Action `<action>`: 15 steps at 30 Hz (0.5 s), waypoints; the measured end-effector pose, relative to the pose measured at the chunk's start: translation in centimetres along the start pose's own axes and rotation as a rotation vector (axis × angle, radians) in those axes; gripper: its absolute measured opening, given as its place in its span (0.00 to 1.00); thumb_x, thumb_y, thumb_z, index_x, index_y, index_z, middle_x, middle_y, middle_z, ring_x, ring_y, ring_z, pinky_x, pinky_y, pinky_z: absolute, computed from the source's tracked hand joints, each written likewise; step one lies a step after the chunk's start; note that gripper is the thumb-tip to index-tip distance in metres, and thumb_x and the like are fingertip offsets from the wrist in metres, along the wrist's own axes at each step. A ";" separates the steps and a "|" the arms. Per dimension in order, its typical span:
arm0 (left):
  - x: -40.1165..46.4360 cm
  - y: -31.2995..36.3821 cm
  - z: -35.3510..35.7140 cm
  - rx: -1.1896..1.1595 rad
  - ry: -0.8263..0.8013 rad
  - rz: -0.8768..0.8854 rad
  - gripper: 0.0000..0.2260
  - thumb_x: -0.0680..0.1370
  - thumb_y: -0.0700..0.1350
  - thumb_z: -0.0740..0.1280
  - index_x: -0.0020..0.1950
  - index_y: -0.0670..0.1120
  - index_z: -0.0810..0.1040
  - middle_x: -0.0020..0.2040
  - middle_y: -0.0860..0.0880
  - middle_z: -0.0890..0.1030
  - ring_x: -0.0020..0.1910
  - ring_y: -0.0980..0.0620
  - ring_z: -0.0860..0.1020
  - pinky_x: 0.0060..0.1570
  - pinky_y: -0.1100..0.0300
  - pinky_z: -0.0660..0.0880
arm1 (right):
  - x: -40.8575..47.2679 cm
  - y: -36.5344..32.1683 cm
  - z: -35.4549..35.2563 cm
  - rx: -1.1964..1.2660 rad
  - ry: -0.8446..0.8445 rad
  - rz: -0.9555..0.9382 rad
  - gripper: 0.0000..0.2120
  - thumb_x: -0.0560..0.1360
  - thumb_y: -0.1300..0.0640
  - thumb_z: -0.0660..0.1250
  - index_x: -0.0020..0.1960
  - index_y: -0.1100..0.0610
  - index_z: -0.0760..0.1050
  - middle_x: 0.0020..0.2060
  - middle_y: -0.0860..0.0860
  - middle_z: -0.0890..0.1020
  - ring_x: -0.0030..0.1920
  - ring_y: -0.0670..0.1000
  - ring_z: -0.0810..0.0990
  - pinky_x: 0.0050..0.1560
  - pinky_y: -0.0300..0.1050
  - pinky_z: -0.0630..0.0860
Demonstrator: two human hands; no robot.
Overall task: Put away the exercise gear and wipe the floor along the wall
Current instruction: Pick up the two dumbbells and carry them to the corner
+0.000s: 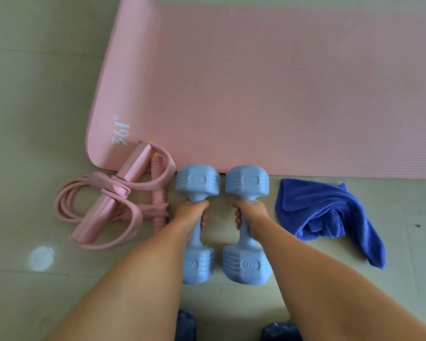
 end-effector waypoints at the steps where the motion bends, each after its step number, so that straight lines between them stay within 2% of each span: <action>1: -0.2 0.3 0.1 0.012 -0.005 -0.002 0.13 0.74 0.39 0.63 0.28 0.42 0.69 0.19 0.48 0.69 0.21 0.48 0.67 0.26 0.61 0.65 | -0.1 -0.2 -0.2 -0.016 0.005 0.002 0.09 0.73 0.65 0.62 0.35 0.59 0.67 0.25 0.55 0.68 0.22 0.51 0.65 0.25 0.40 0.64; 6: -5.1 2.6 -0.7 0.045 -0.028 -0.035 0.09 0.72 0.38 0.63 0.32 0.42 0.69 0.24 0.46 0.70 0.18 0.51 0.67 0.24 0.63 0.65 | -4.8 -1.9 -2.4 -0.110 -0.021 0.062 0.07 0.72 0.65 0.62 0.37 0.59 0.67 0.26 0.54 0.69 0.23 0.51 0.66 0.26 0.41 0.66; 15: -23.5 8.1 -4.3 0.052 -0.029 -0.140 0.08 0.72 0.37 0.63 0.33 0.41 0.68 0.24 0.46 0.70 0.18 0.50 0.66 0.26 0.61 0.64 | -22.7 -9.5 -8.8 -0.140 -0.012 0.150 0.06 0.72 0.65 0.63 0.38 0.59 0.68 0.25 0.53 0.69 0.22 0.50 0.66 0.26 0.41 0.67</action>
Point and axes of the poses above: each hand's wrist, its own x-axis towards the middle knuckle, its own z-axis out of the palm, y = z × x, the point moved 4 cm from there along x, towards the middle knuckle
